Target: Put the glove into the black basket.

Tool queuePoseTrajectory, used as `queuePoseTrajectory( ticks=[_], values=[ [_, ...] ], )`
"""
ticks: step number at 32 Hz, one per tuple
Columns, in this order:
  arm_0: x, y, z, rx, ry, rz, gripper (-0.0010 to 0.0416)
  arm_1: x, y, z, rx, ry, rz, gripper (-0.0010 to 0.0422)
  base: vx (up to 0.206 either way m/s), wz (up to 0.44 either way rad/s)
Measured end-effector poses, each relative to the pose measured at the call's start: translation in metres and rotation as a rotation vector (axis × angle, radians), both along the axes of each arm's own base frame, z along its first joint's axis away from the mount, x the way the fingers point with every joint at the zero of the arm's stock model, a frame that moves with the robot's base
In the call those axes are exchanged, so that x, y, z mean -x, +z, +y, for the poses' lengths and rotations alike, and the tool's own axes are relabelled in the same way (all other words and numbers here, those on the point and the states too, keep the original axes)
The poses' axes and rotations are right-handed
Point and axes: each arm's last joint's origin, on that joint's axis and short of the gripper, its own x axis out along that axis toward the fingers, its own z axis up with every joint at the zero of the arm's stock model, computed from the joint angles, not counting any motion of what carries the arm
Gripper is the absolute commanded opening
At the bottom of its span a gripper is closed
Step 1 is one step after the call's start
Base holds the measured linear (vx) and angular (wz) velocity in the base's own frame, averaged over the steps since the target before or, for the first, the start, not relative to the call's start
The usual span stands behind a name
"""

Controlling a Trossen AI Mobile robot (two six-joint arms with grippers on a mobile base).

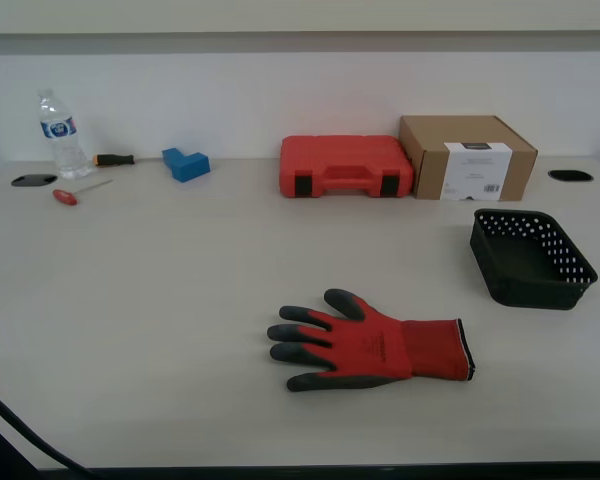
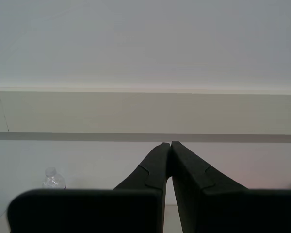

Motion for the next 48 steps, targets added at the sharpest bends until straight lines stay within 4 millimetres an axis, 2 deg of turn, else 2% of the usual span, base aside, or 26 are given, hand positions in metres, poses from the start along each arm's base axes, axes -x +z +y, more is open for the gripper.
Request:
queuePoseTrajectory(
  ticks=[9, 13, 18, 21, 29, 35, 42, 44, 48],
  values=[
    [0.007, -0.023, 0.010, -0.004, 0.099, 0.245, 0.0001, 0.000, 0.000, 0.000, 0.000, 0.000, 0.000, 0.0000, 0.000, 0.000],
    [0.013, -0.031, 0.024, -0.006, 0.190, 0.345, 0.0001, 0.000, 0.000, 0.000, 0.000, 0.000, 0.000, 0.0000, 0.000, 0.000],
    [0.021, -0.038, 0.051, -0.019, 0.301, 0.442, 0.0001, 0.000, 0.000, 0.000, 0.000, 0.000, 0.000, 0.0000, 0.000, 0.000],
    [0.020, -0.043, 0.055, -0.034, 0.317, 0.480, 0.0001, 0.000, 0.000, 0.000, 0.000, -0.001, 0.002, 0.0000, 0.000, 0.000],
    [0.015, -0.073, 0.074, -0.002, 0.390, 0.644, 0.0001, 0.000, 0.000, 0.000, 0.000, 0.003, 0.001, 0.0000, 0.000, 0.000],
    [0.024, -0.097, 0.095, 0.059, 0.472, 0.815, 0.0001, 0.000, 0.000, 0.000, 0.000, 0.003, 0.001, 0.0000, 0.000, 0.000],
    [0.036, -0.120, 0.111, 0.216, 0.416, 0.945, 0.0001, 0.000, 0.000, 0.000, 0.000, 0.003, 0.001, 0.0000, 0.000, 0.000],
    [0.037, -0.127, 0.113, 0.231, 0.389, 1.056, 0.0001, 0.000, 0.000, 0.000, 0.000, 0.003, 0.001, 0.0000, 0.000, 0.000],
    [0.034, -0.126, 0.122, 0.292, 0.376, 1.191, 0.0001, 0.000, 0.000, 0.000, 0.000, 0.003, 0.001, 0.0000, 0.000, 0.000]
  ],
)
